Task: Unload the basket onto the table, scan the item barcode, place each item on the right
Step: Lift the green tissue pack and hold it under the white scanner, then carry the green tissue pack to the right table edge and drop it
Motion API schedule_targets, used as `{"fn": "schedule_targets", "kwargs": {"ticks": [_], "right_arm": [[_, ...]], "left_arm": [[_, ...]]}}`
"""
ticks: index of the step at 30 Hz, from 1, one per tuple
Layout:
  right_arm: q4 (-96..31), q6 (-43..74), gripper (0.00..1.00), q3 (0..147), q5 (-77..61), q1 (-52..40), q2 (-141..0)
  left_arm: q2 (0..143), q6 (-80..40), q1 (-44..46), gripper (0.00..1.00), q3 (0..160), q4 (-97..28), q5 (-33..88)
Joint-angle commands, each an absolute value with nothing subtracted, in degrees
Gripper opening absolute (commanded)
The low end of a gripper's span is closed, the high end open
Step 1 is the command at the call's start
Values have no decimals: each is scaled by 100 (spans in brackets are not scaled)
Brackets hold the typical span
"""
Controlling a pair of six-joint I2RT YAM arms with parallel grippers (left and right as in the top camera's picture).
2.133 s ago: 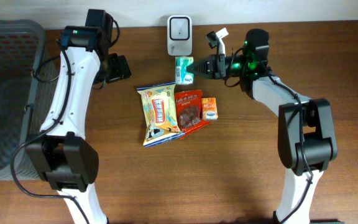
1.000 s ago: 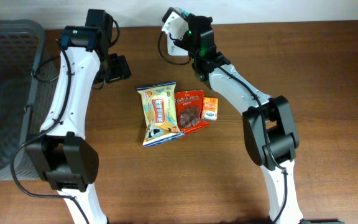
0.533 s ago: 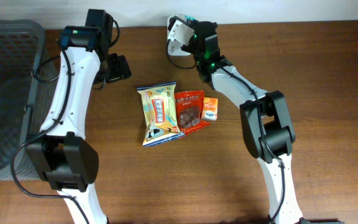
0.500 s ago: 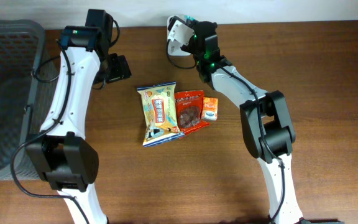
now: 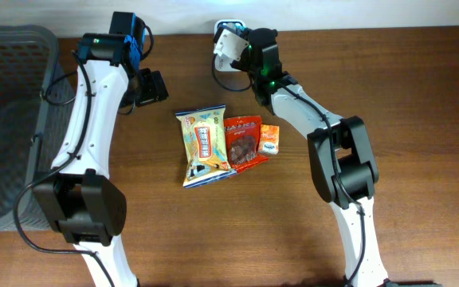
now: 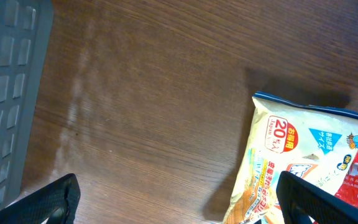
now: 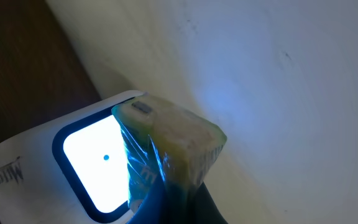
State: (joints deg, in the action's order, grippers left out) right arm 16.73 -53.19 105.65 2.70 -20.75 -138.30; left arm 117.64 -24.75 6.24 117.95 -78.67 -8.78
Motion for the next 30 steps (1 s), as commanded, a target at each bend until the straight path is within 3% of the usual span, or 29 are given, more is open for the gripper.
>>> {"fn": "schedule_targets", "kwargs": {"ticks": [1, 6, 9, 14, 19, 23, 30], "right_arm": [[1970, -4840, 4, 10619, 646, -2060, -13933], [2196, -4211, 4, 10621, 1398, -2060, -13780], [2126, -3081, 4, 10621, 1833, -1955, -13426], [904, -1330, 4, 10621, 1831, -1341, -12693], [-1444, 574, 4, 10621, 1828, 110, -12241], [-2932, 1319, 4, 10619, 1828, 1308, -12256], [-4014, 1424, 5, 10604, 1559, 3575, -12265]], "left_arm": [[11764, -2528, 626, 99, 11797, -7870, -856], [11764, -2528, 626, 99, 11799, -7870, -856], [11764, -2528, 626, 99, 11797, -7870, -856], [11764, -2528, 626, 99, 11797, -7870, -856], [11764, -2528, 626, 99, 11797, -7870, -856], [11764, -2528, 626, 99, 11797, -7870, -856], [11764, -2528, 626, 99, 11797, -7870, -856]]}}
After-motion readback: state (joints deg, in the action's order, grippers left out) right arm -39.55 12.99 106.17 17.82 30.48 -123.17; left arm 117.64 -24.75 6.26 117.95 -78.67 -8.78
